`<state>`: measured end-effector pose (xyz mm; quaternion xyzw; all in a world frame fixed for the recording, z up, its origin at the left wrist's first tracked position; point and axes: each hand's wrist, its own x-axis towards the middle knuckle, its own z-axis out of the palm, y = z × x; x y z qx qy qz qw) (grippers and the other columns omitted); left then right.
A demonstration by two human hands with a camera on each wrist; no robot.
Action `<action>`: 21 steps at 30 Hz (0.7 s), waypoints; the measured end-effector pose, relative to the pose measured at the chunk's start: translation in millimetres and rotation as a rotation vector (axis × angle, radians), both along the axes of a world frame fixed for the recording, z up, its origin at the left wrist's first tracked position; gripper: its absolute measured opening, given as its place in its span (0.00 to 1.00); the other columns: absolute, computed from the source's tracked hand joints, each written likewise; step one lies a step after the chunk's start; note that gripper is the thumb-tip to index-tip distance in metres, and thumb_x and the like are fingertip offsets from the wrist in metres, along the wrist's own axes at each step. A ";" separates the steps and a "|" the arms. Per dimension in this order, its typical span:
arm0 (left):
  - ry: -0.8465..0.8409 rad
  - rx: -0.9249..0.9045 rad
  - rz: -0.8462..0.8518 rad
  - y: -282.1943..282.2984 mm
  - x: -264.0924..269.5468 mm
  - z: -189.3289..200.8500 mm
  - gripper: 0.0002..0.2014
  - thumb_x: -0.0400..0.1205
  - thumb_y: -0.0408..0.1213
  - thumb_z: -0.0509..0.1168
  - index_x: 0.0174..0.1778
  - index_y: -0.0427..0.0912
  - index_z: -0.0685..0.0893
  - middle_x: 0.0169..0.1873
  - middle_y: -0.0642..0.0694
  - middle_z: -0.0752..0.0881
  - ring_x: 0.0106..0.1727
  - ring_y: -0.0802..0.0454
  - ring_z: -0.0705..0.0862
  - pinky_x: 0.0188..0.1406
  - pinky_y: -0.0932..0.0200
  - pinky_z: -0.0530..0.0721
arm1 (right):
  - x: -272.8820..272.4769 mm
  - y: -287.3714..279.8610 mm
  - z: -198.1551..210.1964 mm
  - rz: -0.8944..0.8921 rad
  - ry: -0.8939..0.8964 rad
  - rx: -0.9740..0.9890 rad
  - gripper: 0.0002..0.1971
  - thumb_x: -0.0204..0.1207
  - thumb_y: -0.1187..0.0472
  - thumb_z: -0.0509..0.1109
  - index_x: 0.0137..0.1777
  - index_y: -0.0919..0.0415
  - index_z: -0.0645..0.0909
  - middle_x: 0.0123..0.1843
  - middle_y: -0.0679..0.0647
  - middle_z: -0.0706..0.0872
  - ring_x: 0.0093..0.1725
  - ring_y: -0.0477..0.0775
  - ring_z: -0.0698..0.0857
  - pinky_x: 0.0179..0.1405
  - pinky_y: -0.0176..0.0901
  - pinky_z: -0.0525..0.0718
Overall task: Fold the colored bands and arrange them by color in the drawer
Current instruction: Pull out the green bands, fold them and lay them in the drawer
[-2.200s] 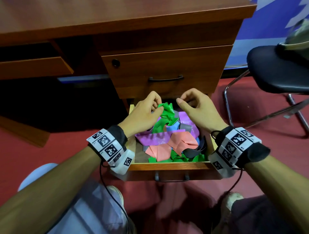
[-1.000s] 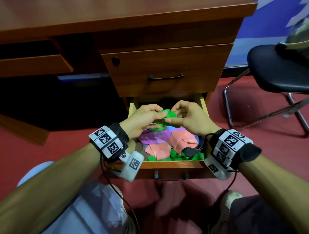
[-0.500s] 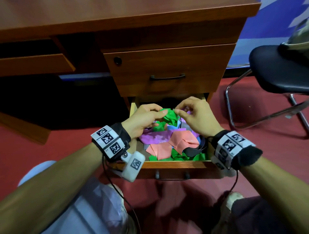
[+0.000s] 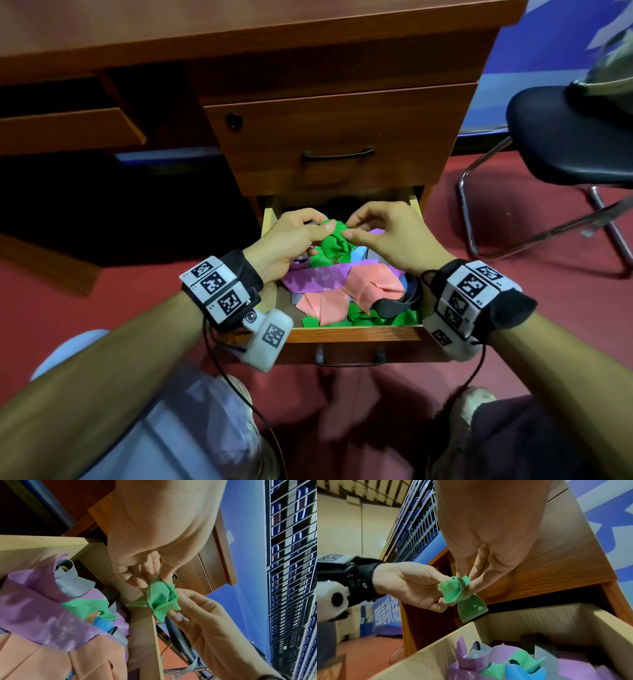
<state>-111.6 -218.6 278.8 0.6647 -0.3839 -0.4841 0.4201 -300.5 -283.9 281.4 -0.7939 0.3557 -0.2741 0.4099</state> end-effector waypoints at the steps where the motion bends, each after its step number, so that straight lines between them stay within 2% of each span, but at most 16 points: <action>1: 0.008 -0.013 -0.004 -0.3 0.5 0.3 0.06 0.86 0.39 0.71 0.44 0.44 0.85 0.41 0.40 0.87 0.38 0.49 0.83 0.29 0.64 0.79 | -0.5 -0.3 0.0 0.005 -0.023 0.045 0.07 0.74 0.59 0.81 0.48 0.60 0.89 0.40 0.52 0.92 0.41 0.45 0.92 0.45 0.33 0.87; 7: 0.033 -0.038 0.016 -0.6 1.6 1.8 0.06 0.86 0.40 0.71 0.45 0.43 0.84 0.43 0.42 0.89 0.39 0.50 0.85 0.26 0.66 0.79 | -2.9 1.4 2.6 0.057 -0.099 0.169 0.08 0.76 0.60 0.79 0.53 0.61 0.91 0.48 0.50 0.93 0.48 0.46 0.92 0.49 0.33 0.87; 9: 0.078 -0.037 0.014 -0.3 0.4 4.0 0.07 0.87 0.41 0.69 0.45 0.44 0.83 0.43 0.43 0.89 0.43 0.48 0.85 0.31 0.64 0.79 | -1.9 2.1 2.3 0.062 -0.117 0.179 0.09 0.74 0.61 0.80 0.53 0.62 0.91 0.48 0.51 0.93 0.47 0.46 0.92 0.47 0.32 0.86; 11: 0.112 -0.029 -0.007 -0.7 -0.8 6.5 0.07 0.88 0.42 0.68 0.45 0.46 0.82 0.44 0.44 0.88 0.45 0.48 0.85 0.38 0.59 0.79 | 0.3 2.5 1.0 0.033 -0.115 0.133 0.06 0.74 0.63 0.80 0.49 0.62 0.91 0.46 0.51 0.92 0.45 0.46 0.91 0.45 0.30 0.85; 12: 0.123 -0.022 -0.015 -0.6 -1.3 6.9 0.07 0.88 0.42 0.67 0.45 0.46 0.81 0.43 0.45 0.88 0.44 0.48 0.85 0.38 0.59 0.79 | 1.5 2.7 0.4 0.020 -0.130 0.130 0.03 0.74 0.64 0.80 0.46 0.62 0.91 0.45 0.53 0.92 0.44 0.46 0.91 0.44 0.30 0.84; 13: 0.131 -0.013 -0.010 -0.5 -1.4 7.4 0.07 0.89 0.42 0.66 0.46 0.46 0.81 0.42 0.46 0.87 0.42 0.50 0.86 0.35 0.61 0.79 | 2.2 2.7 0.9 0.013 -0.157 0.145 0.00 0.74 0.66 0.79 0.44 0.62 0.91 0.44 0.55 0.92 0.42 0.48 0.91 0.43 0.31 0.85; 15: 0.148 0.020 0.055 -1.6 2.2 7.1 0.06 0.90 0.40 0.64 0.47 0.46 0.81 0.41 0.46 0.86 0.37 0.53 0.85 0.27 0.65 0.78 | 1.3 -0.4 3.6 -0.034 -0.235 0.193 0.02 0.75 0.68 0.78 0.41 0.63 0.90 0.40 0.59 0.92 0.39 0.50 0.91 0.42 0.35 0.86; 17: 0.164 0.067 0.174 -3.4 13.0 7.6 0.07 0.91 0.39 0.62 0.46 0.47 0.81 0.39 0.47 0.85 0.35 0.55 0.83 0.22 0.67 0.78 | -5.2 -9.8 9.4 -0.121 -0.291 0.226 0.03 0.77 0.69 0.76 0.42 0.68 0.87 0.36 0.60 0.90 0.34 0.46 0.89 0.39 0.35 0.85; 19: 0.164 0.056 0.219 -5.5 26.2 8.1 0.08 0.90 0.39 0.63 0.45 0.47 0.81 0.37 0.47 0.85 0.36 0.54 0.82 0.27 0.65 0.77 | -14.7 -20.4 15.8 -0.156 -0.273 0.217 0.06 0.78 0.67 0.76 0.44 0.72 0.86 0.36 0.59 0.89 0.32 0.45 0.87 0.39 0.35 0.85; 21: 0.140 -0.003 0.164 -5.3 29.1 8.8 0.08 0.89 0.38 0.64 0.44 0.45 0.82 0.37 0.45 0.85 0.37 0.50 0.81 0.32 0.59 0.74 | -17.8 -23.2 17.6 -0.104 -0.246 0.217 0.06 0.78 0.67 0.76 0.46 0.73 0.87 0.39 0.63 0.89 0.36 0.50 0.87 0.44 0.44 0.87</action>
